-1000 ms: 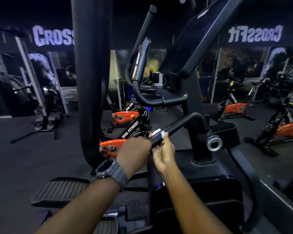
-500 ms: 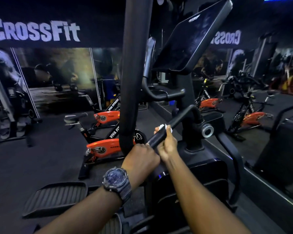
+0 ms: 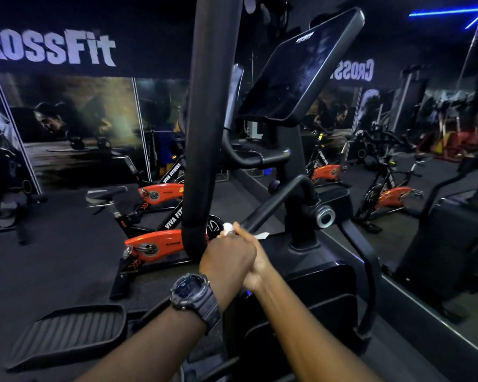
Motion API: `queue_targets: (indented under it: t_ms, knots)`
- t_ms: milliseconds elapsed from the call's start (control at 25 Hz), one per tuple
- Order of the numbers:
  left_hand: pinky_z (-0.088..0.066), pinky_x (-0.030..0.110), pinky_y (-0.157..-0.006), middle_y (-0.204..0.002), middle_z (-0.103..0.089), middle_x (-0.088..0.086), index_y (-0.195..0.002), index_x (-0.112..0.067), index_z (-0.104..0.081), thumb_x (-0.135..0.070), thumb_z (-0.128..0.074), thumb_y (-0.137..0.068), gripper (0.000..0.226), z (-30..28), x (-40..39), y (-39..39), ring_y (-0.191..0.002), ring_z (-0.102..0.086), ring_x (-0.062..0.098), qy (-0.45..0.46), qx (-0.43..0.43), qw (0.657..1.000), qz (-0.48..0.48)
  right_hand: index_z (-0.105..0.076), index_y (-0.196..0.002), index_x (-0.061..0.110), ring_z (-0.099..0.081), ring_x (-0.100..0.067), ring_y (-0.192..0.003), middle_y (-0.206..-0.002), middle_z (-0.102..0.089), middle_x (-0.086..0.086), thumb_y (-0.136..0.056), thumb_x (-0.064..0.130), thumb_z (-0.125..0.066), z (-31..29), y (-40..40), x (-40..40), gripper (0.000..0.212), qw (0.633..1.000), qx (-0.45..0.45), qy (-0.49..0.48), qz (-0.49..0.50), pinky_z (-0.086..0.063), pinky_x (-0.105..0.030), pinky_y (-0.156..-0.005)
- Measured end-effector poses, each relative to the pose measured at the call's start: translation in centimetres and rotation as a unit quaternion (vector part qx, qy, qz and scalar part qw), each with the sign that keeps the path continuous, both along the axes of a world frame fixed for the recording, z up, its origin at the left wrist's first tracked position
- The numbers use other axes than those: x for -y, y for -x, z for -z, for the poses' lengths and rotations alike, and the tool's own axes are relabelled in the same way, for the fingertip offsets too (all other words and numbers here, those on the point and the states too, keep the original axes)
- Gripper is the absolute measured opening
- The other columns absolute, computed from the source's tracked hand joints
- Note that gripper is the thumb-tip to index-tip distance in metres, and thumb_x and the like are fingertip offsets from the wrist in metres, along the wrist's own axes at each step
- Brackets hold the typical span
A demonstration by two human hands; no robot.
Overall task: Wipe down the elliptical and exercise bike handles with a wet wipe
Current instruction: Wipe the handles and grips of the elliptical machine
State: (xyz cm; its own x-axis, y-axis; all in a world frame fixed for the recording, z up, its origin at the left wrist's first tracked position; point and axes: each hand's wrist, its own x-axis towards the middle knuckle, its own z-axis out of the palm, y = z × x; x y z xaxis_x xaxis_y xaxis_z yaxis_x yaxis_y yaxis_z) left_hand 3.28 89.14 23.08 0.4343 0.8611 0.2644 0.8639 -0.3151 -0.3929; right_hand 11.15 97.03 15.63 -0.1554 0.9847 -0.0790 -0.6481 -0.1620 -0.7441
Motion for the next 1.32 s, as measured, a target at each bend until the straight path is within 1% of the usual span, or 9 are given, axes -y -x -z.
queue_targets:
  t_ms: [120, 320, 440, 600, 760, 920, 1080, 1200, 1320]
  knots:
    - [-0.051, 0.037, -0.075, -0.119, -0.064, 0.012, -0.121, -0.007, -0.059, -0.006, -0.038, -0.099, 0.031, 0.0, -0.2, -0.4, -0.106, -0.066, 0.031, -0.011, 0.022, 1.000, 0.007, -0.064, -0.099, 0.008, -0.064, -0.027, -0.085, -0.094, -0.065, -0.014, -0.056, 0.051, -0.090, -1.3, -2.6, -1.0, 0.066, 0.996, 0.053, -0.012, 0.065, -0.054, -0.043, -0.085]
    - [-0.048, 0.034, -0.070, -0.115, -0.066, 0.008, -0.115, -0.012, -0.062, -0.007, -0.041, -0.097, 0.028, -0.6, -1.2, -1.5, -0.105, -0.067, 0.030, -0.015, 0.037, 0.999, -0.037, -0.047, -0.144, 0.023, -0.044, -0.018, -0.138, -0.148, -0.049, -0.002, -0.093, 0.064, -0.040, 0.1, -3.3, -0.9, 0.065, 0.935, 0.260, -0.152, 0.186, -0.031, -0.040, -0.118]
    - [-0.052, 0.037, -0.071, -0.107, -0.069, 0.007, -0.107, -0.017, -0.064, -0.017, -0.049, -0.095, 0.019, -0.4, -1.9, -1.6, -0.099, -0.068, 0.029, -0.002, 0.083, 0.995, -0.060, -0.009, -0.157, 0.022, -0.003, -0.006, -0.151, -0.165, -0.002, 0.006, -0.105, 0.040, -0.032, 5.1, -3.6, 2.0, 0.059, 0.784, 0.475, -0.345, 0.202, -0.006, -0.021, -0.121]
    - [-0.051, 0.035, -0.070, -0.104, -0.069, 0.005, -0.107, -0.019, -0.064, -0.024, -0.051, -0.094, 0.019, 0.1, -2.0, -1.6, -0.095, -0.069, 0.027, -0.016, 0.107, 0.992, -0.071, -0.019, -0.156, 0.020, -0.009, -0.017, -0.152, -0.164, -0.014, 0.004, -0.106, 0.029, -0.030, 3.1, -9.2, -2.5, 0.053, 0.522, 0.651, -0.514, 0.199, -0.008, -0.041, -0.123]
    - [-0.049, 0.037, -0.069, -0.106, -0.068, 0.006, -0.110, -0.016, -0.062, -0.015, -0.047, -0.096, 0.021, 0.1, -1.4, -1.9, -0.096, -0.068, 0.029, -0.032, 0.091, 0.992, -0.082, -0.046, -0.143, 0.026, -0.032, -0.017, -0.144, -0.149, -0.045, 0.006, -0.105, 0.029, -0.029, -0.7, -8.9, -4.1, 0.042, 0.551, 0.671, -0.442, 0.228, -0.022, -0.050, -0.118]
    - [-0.049, 0.035, -0.070, -0.114, -0.066, 0.003, -0.120, -0.019, -0.058, -0.013, -0.042, -0.097, 0.029, 0.7, -1.3, -1.8, -0.100, -0.067, 0.026, -0.041, 0.094, 0.992, -0.070, -0.047, -0.143, 0.022, -0.042, -0.019, -0.136, -0.142, -0.053, 0.000, -0.102, 0.023, -0.038, -1.0, -10.5, -4.2, 0.042, 0.451, 0.669, -0.575, 0.138, -0.021, -0.038, -0.118]
    - [-0.051, 0.035, -0.074, -0.123, -0.060, 0.003, -0.130, -0.015, -0.049, -0.009, -0.044, -0.095, 0.037, 1.6, -1.0, -1.9, -0.107, -0.064, 0.024, -0.047, 0.121, 0.990, -0.058, -0.049, -0.142, 0.021, -0.043, -0.022, -0.135, -0.140, -0.054, -0.001, -0.101, 0.025, -0.034, -2.0, -11.1, -4.8, 0.044, 0.487, 0.698, -0.492, 0.184, -0.027, -0.048, -0.116]
    - [-0.045, 0.032, -0.094, -0.138, -0.050, 0.008, -0.140, -0.009, -0.041, -0.012, -0.047, -0.093, 0.047, 2.5, -2.0, -2.2, -0.125, -0.051, 0.024, -0.059, 0.141, 0.988, -0.024, -0.039, -0.147, 0.019, -0.038, -0.017, -0.138, -0.147, -0.048, -0.002, -0.094, 0.015, -0.044, -1.3, -11.3, -3.8, 0.053, 0.422, 0.682, -0.587, 0.108, -0.017, -0.034, -0.118]
    - [-0.030, 0.034, -0.114, -0.147, -0.041, 0.015, -0.146, -0.001, -0.033, -0.020, -0.055, -0.090, 0.063, 3.4, -3.3, -3.4, -0.136, -0.039, 0.028, -0.039, 0.172, 0.984, -0.032, -0.039, -0.147, 0.019, -0.041, -0.025, -0.137, -0.145, -0.048, -0.004, -0.086, 0.022, -0.033, -3.7, -14.0, -6.6, 0.062, 0.415, 0.756, -0.472, 0.183, -0.023, -0.042, -0.114]
